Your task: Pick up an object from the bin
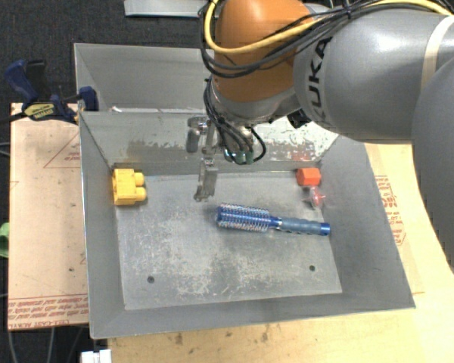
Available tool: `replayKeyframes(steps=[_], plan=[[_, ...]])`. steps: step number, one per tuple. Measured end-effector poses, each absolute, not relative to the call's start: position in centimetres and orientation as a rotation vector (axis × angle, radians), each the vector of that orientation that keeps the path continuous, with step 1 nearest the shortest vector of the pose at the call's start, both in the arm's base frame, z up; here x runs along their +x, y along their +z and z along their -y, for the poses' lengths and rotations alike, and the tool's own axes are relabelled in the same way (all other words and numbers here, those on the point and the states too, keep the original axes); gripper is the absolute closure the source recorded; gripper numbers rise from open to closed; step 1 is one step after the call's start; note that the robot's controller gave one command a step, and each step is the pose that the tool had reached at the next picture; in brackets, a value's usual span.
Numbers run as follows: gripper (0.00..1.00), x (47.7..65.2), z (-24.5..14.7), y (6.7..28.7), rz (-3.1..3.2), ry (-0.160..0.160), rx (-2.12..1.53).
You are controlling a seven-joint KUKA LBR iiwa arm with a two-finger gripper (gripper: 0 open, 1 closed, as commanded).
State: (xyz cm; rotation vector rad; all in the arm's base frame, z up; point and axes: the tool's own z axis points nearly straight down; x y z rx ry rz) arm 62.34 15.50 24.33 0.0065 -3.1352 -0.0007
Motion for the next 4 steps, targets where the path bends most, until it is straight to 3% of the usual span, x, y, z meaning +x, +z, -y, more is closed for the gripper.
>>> replayKeyframes(steps=[1,2,3,4], plan=[[0.0,55.6,-8.6,15.6,3.128,0.005,-0.096],[0.0,61.1,-4.9,14.2,3.147,0.001,0.005],[0.0,58.5,-5.0,6.6,3.132,-0.001,0.162],[1.0,58.7,-4.9,6.9,3.137,-0.003,0.16]])
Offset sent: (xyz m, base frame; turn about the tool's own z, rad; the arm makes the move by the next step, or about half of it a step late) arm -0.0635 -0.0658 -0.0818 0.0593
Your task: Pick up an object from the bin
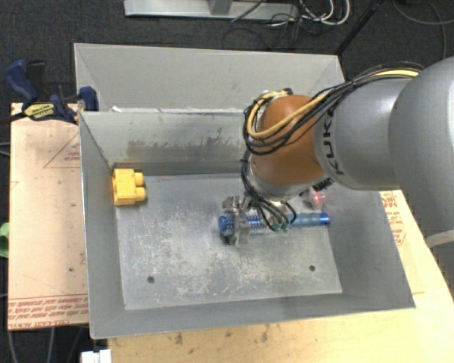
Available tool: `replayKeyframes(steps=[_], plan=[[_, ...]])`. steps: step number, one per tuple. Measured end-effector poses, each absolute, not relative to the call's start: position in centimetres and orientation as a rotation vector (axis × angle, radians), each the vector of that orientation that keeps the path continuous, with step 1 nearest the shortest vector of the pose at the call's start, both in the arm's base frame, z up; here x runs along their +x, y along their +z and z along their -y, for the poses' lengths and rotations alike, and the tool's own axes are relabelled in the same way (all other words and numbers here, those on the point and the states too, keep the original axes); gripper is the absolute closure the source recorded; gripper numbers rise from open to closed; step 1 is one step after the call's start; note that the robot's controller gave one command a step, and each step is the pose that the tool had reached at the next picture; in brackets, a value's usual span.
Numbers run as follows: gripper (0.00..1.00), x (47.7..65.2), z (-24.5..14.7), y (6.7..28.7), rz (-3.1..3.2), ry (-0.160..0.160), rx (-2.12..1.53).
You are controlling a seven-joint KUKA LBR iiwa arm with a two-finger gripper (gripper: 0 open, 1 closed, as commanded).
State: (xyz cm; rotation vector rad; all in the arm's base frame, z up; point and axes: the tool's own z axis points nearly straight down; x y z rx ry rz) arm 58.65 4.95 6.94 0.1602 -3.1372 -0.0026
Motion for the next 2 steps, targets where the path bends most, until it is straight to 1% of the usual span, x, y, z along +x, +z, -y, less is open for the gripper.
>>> replayKeyframes(steps=[1,2], plan=[[1.0,57.8,-7.4,19.7,3.144,-0.003,0.208],[1.0,57.2,-8.3,32.2,3.141,-0.002,0.278]])
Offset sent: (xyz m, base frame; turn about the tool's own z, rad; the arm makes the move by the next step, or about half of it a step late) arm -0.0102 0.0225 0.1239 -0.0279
